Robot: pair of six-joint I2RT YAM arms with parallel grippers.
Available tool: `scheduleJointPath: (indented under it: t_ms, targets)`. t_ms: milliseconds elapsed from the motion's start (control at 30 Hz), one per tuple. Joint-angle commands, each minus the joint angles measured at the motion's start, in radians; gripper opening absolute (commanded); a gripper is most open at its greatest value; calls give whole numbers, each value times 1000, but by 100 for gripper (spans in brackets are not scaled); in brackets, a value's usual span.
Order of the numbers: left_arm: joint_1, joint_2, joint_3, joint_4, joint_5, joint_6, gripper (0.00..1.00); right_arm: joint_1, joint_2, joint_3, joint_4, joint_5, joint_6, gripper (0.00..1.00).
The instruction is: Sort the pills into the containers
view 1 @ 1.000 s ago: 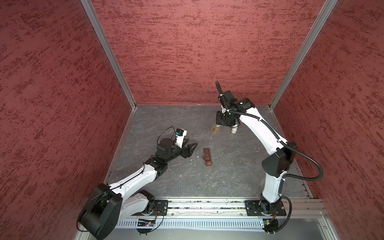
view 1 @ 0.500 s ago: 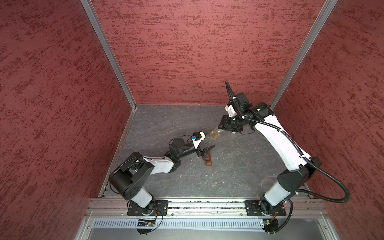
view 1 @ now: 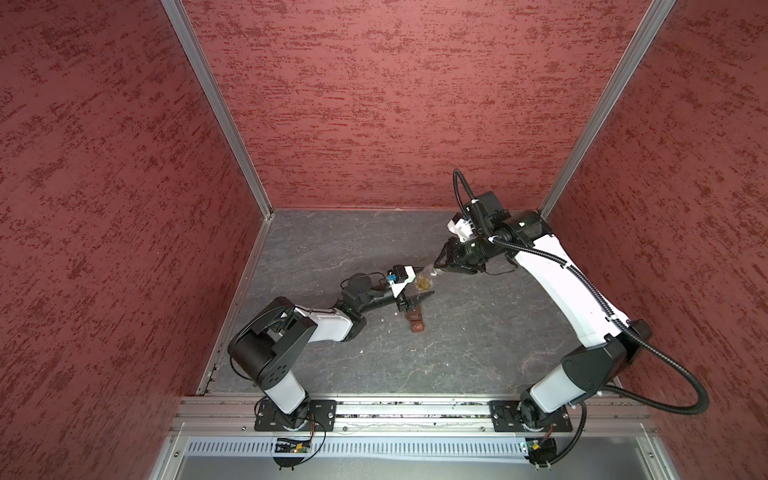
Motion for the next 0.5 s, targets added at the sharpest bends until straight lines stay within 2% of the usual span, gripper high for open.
scheduleJointPath:
  t_ms: [0, 233, 467]
  targets:
    - [-1, 8, 18, 5, 24, 8, 71, -14, -33, -13, 35, -48, -19, 35]
    - [0, 1, 26, -25, 22, 8, 66, -36, -43, -34, 48, -64, -22, 35]
    - [-2, 5, 34, -48, 15, 7, 64, -47, -63, -60, 67, -80, -19, 35]
